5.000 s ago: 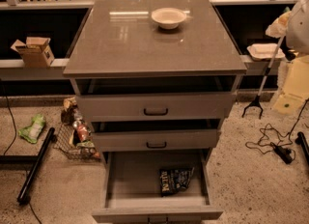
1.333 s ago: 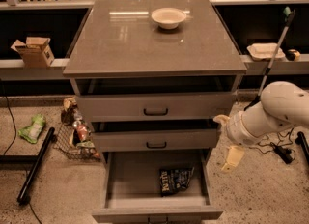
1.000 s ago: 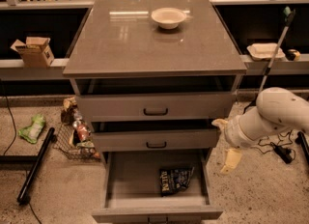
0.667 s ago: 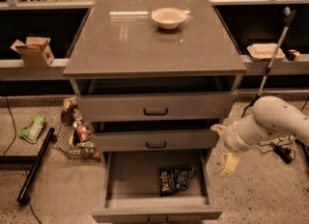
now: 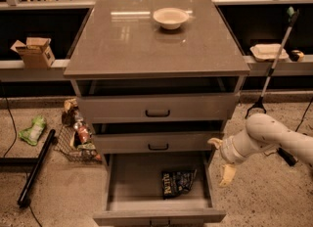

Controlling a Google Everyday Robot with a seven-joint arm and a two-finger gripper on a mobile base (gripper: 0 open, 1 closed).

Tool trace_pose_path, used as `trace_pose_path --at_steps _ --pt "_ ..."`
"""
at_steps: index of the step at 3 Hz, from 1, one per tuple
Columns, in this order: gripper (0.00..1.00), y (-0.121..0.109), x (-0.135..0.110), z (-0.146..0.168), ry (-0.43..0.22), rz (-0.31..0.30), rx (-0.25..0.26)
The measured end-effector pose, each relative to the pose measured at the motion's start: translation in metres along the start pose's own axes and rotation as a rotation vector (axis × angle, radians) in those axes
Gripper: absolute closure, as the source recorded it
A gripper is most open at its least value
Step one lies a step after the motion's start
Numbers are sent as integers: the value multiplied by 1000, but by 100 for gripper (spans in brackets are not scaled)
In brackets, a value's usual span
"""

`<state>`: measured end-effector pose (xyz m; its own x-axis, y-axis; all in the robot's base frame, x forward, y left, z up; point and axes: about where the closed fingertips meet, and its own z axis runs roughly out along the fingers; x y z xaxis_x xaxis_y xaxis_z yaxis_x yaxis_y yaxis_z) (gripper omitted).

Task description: Pick blue chip bag from bottom drawer and place on counter

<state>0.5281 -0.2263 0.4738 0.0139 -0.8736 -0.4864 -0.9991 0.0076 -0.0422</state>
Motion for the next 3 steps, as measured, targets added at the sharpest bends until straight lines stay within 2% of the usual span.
trace_pose_path --at_steps 1,2,3 --pt "0 0 0 0 0 0 0" --pt "0 -1 12 21 14 16 8" --pt "0 0 33 69 15 27 7"
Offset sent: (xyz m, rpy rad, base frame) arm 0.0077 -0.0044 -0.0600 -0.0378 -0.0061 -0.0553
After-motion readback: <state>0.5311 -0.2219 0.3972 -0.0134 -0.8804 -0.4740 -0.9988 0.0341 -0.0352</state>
